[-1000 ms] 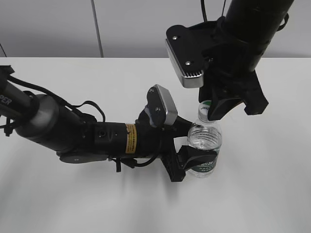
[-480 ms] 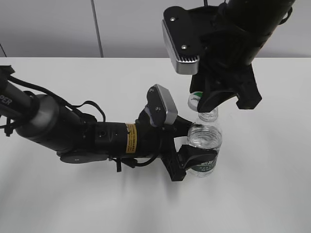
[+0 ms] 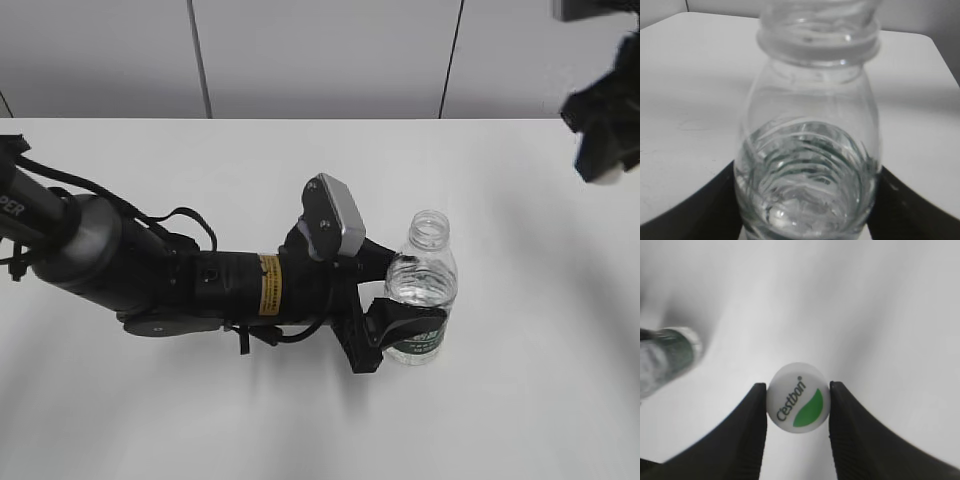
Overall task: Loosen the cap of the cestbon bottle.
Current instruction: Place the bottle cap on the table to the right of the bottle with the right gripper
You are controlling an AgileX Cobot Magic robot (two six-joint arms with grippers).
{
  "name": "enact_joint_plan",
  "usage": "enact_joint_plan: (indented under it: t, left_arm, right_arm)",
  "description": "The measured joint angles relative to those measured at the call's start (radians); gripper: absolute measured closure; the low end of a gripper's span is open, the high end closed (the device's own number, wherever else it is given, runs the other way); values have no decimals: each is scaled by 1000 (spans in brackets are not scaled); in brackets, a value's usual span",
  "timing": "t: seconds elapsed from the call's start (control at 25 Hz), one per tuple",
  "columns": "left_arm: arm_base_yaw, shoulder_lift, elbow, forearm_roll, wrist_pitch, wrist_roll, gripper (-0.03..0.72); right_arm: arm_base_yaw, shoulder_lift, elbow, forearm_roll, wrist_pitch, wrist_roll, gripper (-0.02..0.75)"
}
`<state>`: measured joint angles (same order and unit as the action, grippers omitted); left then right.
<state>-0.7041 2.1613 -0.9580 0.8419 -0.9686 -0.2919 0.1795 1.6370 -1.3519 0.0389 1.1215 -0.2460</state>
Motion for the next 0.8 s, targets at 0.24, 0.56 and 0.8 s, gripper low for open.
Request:
enact_joint_plan:
  t: [0.24, 0.56, 0.8]
  left_arm:
    - [0, 0, 0, 0, 0, 0, 170]
    - [0, 0, 0, 0, 0, 0, 170]
    - [0, 0, 0, 0, 0, 0, 170]
  right_arm:
    - [-118, 28, 333, 58, -255, 63, 437]
    - [-119, 105, 490, 57, -503, 69, 437]
    - [-119, 168, 490, 57, -528, 69, 419]
